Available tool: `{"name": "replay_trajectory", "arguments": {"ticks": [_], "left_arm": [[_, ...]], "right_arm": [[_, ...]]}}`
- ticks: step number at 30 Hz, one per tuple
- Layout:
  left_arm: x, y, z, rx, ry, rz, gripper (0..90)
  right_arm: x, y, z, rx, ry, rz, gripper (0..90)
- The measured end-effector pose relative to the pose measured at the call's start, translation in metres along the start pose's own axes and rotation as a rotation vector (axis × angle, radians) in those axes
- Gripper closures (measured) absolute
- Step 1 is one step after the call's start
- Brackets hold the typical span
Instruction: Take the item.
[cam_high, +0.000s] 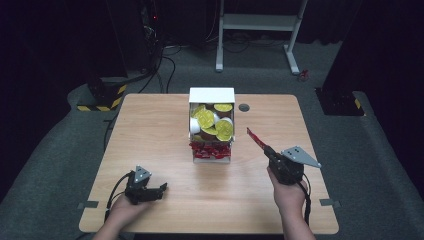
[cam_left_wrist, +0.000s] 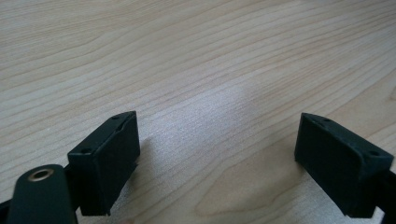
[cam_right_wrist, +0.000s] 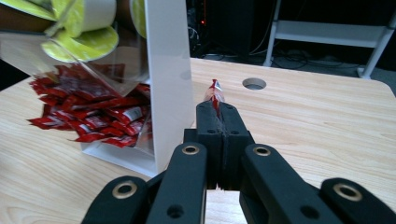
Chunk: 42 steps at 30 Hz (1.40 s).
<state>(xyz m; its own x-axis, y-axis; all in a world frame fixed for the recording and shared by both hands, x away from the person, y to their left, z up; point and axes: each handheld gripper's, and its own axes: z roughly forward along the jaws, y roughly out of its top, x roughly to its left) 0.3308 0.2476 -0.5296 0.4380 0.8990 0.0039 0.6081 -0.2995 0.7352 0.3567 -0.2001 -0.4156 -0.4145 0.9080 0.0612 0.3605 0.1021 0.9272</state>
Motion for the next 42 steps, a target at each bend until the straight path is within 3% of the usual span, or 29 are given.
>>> {"name": "replay_trajectory", "arguments": {"ticks": [15, 31, 42], "left_arm": [[0.000, 0.000, 0.000, 0.001, 0.000, -0.001, 14.4], [0.000, 0.000, 0.000, 0.001, -0.001, -0.001, 14.3], [0.000, -0.001, -0.001, 0.001, -0.002, 0.002, 14.1]], "right_arm": [[-0.017, 0.002, 0.025, 0.027, -0.054, 0.020, 89.4], [-0.022, 0.008, 0.039, 0.034, -0.107, 0.001, 89.3], [-0.035, 0.010, 0.066, 0.084, -0.138, -0.014, 89.3]]}}
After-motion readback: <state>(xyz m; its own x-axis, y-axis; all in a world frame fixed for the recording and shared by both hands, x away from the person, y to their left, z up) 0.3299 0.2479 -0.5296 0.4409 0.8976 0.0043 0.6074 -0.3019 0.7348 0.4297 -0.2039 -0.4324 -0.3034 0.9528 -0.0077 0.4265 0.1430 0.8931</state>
